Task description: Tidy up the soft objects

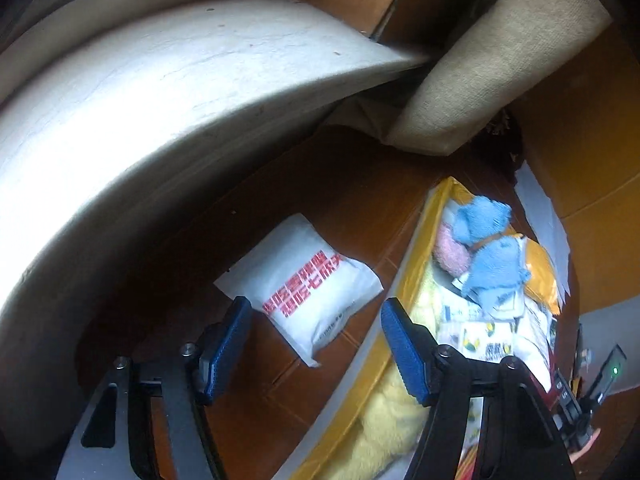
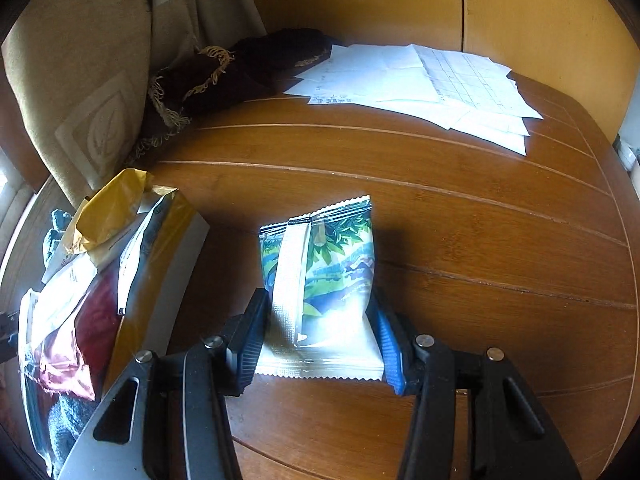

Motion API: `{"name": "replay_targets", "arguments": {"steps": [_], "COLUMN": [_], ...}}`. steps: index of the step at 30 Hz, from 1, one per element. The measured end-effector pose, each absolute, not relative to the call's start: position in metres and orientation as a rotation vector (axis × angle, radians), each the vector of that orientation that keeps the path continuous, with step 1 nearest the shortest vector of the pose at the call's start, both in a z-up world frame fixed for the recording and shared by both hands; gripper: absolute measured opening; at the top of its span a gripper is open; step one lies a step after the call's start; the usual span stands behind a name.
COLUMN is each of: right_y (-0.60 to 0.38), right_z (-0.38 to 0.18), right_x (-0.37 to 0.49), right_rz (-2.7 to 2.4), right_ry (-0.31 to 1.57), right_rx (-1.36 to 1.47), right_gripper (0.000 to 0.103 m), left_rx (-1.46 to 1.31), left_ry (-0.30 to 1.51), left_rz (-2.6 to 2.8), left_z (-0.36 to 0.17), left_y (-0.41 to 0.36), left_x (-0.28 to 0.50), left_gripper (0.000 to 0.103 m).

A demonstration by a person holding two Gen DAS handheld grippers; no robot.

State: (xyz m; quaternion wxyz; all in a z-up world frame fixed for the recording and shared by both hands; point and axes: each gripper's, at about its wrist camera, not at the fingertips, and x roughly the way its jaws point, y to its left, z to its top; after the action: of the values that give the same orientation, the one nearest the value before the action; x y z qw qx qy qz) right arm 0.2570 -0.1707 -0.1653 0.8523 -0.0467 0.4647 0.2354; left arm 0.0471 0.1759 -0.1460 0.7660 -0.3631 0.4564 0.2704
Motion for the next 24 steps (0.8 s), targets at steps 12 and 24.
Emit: {"name": "replay_targets", "arguments": {"steps": [12,24], "right_y": [-0.172,-0.171], "right_z": [-0.165,-0.165], "right_x": [0.254,0.251], "right_rz": [0.495,0.487], "right_ry": [0.952,0.937], "right_rx": [-0.112,-0.124], "right_gripper": [0.05,0.05], "left_rx": [-0.666,-0.634], "left_ry": [1.043,0.969], "left_rz": [0.779,0.69], "left_z": [-0.161,-0.156], "left_y": [0.179,0.164], "left_x": [0.094,0.077], "left_gripper": [0.069,0.0]}}
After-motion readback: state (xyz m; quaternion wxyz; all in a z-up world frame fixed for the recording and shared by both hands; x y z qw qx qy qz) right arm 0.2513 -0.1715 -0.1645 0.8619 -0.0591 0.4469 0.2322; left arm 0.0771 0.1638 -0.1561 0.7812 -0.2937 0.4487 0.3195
